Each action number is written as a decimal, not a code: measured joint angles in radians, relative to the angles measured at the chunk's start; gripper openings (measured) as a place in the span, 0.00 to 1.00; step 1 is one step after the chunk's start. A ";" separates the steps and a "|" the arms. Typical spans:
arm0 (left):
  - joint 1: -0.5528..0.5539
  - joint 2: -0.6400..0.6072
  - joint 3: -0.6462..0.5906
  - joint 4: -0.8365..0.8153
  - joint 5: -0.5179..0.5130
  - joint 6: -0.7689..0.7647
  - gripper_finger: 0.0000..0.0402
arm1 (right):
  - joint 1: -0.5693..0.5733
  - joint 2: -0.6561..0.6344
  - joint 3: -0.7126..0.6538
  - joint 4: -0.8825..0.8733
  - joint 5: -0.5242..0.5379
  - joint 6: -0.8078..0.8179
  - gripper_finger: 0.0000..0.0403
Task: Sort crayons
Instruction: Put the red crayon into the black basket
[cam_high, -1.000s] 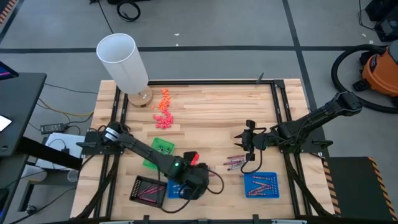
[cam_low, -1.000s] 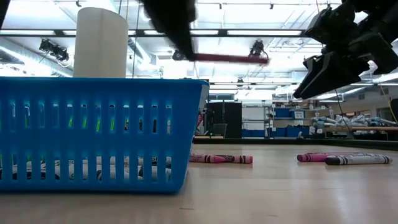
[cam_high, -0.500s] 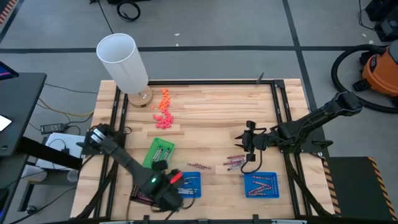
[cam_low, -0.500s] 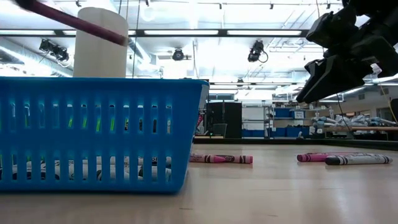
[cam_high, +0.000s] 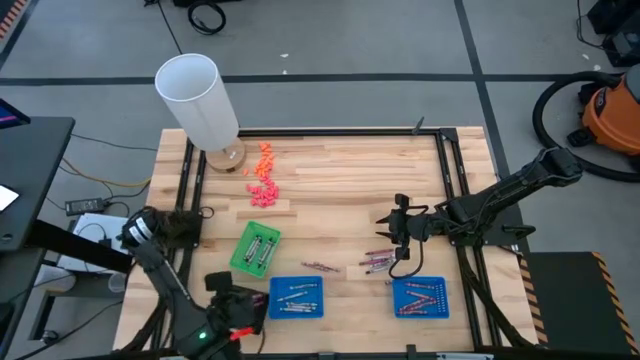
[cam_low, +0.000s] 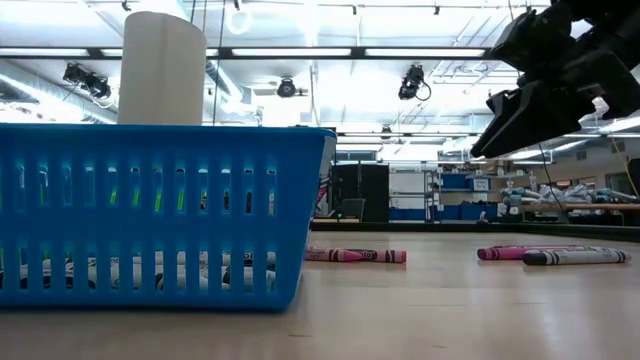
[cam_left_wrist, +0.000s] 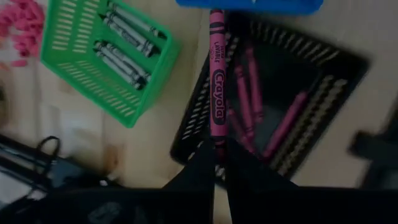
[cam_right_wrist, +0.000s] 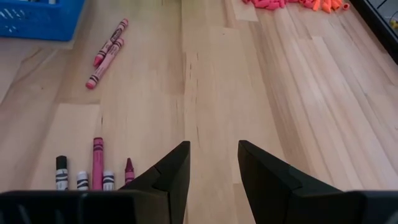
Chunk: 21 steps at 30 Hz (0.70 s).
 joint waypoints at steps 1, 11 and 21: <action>-0.014 0.000 -0.021 -0.002 -0.005 0.012 0.04 | 0.000 0.000 0.000 0.000 0.000 -0.001 0.36; -0.040 0.001 -0.214 0.097 -0.003 0.097 0.04 | 0.000 0.000 0.000 -0.001 0.000 -0.003 0.36; -0.020 0.002 -0.247 0.193 0.051 0.126 0.14 | 0.000 0.000 0.000 -0.001 0.000 -0.003 0.36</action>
